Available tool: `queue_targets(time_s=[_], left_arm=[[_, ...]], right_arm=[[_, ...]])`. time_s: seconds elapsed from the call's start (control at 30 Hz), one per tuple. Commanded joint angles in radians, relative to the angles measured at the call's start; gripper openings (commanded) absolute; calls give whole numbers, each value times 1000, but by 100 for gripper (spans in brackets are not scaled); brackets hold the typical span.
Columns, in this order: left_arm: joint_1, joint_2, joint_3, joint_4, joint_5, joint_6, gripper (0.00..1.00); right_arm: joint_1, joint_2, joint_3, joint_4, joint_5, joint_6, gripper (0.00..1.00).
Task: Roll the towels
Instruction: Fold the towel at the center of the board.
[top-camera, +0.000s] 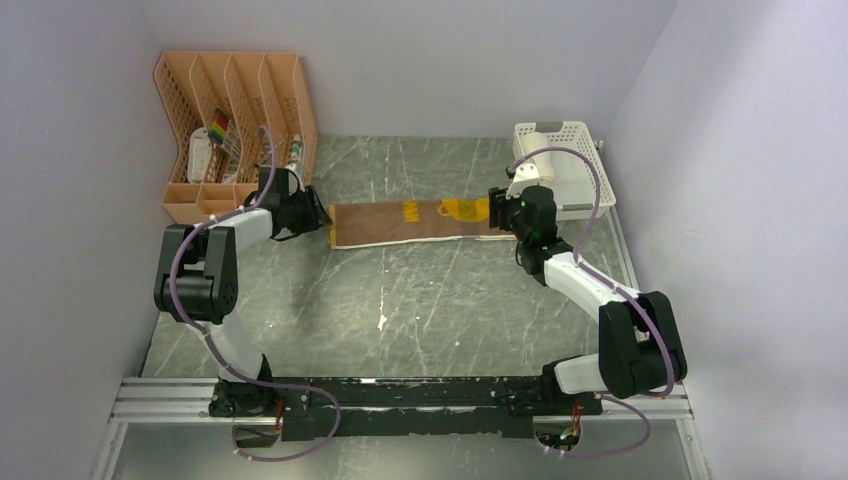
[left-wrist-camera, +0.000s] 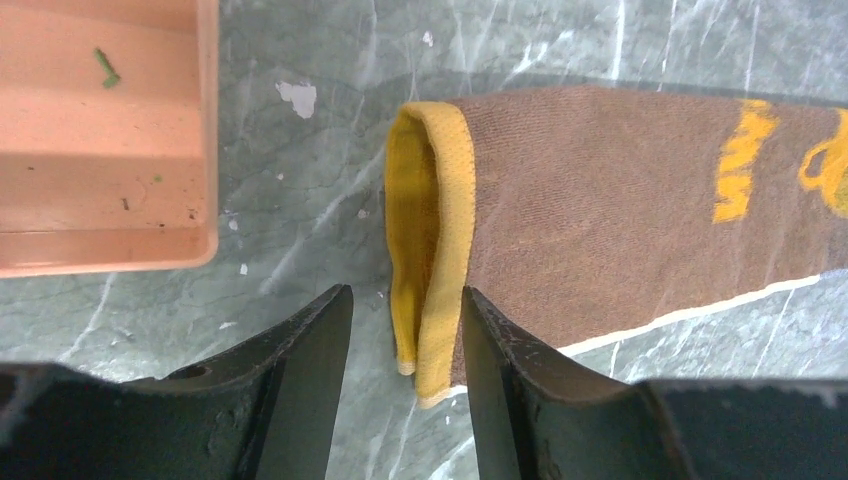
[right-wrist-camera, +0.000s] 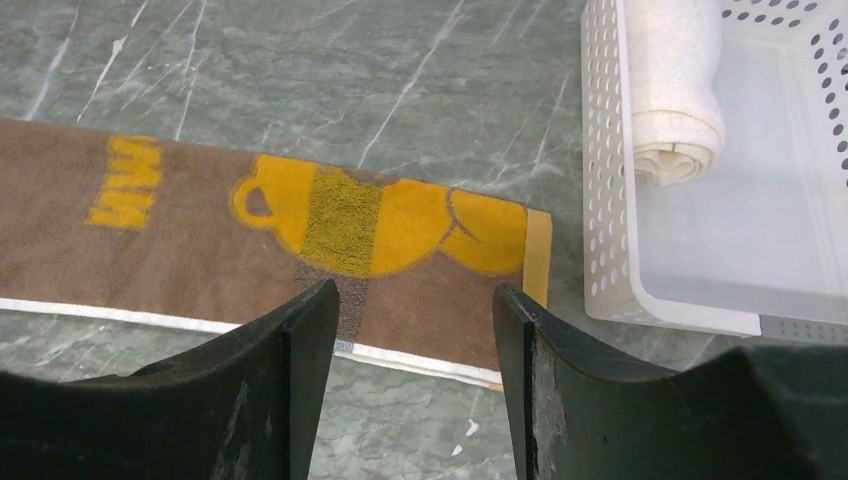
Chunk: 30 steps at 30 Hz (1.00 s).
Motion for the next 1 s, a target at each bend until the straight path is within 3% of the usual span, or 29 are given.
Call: queue_targets(time_s=[0.0, 0.37, 0.5, 0.63, 0.83, 0.97], left_arm=[[5, 52, 41, -10, 55, 6, 55], [2, 120, 49, -26, 116, 12, 51], [2, 119, 33, -50, 63, 9, 33], [3, 121, 23, -51, 48, 5, 8], [10, 87, 14, -73, 37, 7, 7], [51, -24, -3, -129, 24, 20, 7]], right_arm=[[5, 1, 21, 10, -4, -16, 58], [6, 24, 21, 4, -8, -23, 58], [6, 27, 20, 7, -9, -25, 58], [5, 29, 20, 7, -9, -25, 58], [6, 26, 24, -6, -9, -30, 58], [7, 13, 23, -7, -13, -30, 58]])
